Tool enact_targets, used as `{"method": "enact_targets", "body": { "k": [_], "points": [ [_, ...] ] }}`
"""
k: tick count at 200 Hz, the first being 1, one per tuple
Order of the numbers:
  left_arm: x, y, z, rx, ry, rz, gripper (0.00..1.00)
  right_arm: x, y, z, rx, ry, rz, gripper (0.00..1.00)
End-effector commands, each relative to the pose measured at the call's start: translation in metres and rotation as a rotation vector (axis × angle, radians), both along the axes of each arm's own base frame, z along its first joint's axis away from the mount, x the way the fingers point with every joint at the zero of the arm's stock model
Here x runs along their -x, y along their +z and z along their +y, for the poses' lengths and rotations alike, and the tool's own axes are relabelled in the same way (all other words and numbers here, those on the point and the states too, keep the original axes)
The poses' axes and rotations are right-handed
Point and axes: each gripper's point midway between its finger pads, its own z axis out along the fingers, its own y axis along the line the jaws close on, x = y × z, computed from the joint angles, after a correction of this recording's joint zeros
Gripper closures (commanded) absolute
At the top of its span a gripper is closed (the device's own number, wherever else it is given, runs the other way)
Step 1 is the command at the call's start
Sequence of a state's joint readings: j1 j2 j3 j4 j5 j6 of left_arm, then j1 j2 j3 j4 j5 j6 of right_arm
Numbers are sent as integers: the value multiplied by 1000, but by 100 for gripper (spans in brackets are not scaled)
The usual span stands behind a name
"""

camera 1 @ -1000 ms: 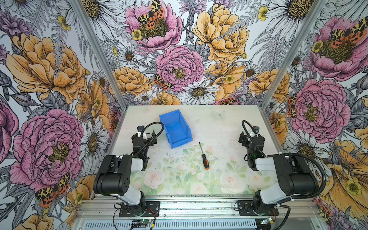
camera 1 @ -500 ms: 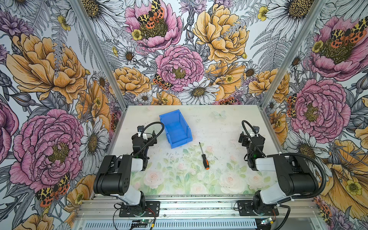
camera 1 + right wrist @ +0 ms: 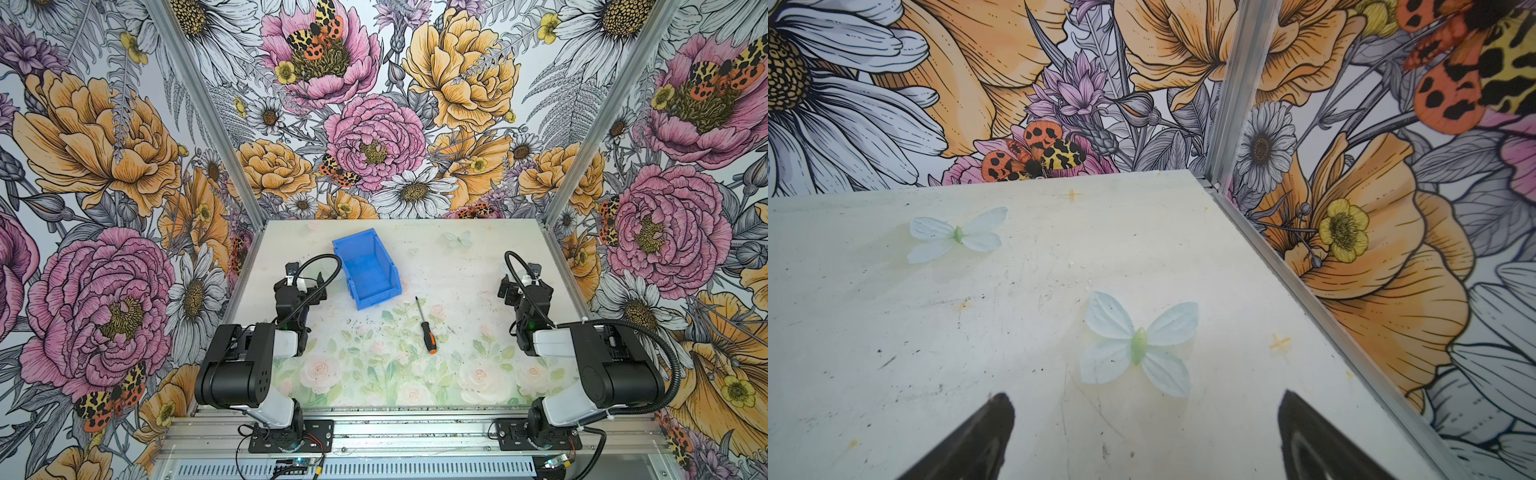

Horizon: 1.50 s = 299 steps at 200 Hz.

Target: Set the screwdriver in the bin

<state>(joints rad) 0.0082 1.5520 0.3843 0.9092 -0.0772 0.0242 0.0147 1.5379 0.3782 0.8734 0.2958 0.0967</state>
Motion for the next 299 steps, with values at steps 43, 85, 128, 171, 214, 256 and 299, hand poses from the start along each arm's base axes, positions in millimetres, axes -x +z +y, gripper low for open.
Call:
{"method": "enact_targets", "body": {
  "k": [43,85,128,171,214,256,299],
  "points": [
    [0,22,23,54,117,25,1,3,25,6,16,11,-21,1],
    [14,33,22,104,118,45,1,15,39,9,29,22,7,1],
    [27,41,9,174,87,96,1,28,66,10,57,-42,96,0],
    [42,49,9,176,114,155,1,55,73,-7,-44,-237,291,0],
    [59,49,-2,156,107,237,1,75,56,27,-232,-161,486,0],
    [78,49,-14,139,77,274,1,90,35,74,-373,-38,605,1],
    [96,57,-22,153,43,281,1,101,24,127,-392,92,680,1]
  ]
}}
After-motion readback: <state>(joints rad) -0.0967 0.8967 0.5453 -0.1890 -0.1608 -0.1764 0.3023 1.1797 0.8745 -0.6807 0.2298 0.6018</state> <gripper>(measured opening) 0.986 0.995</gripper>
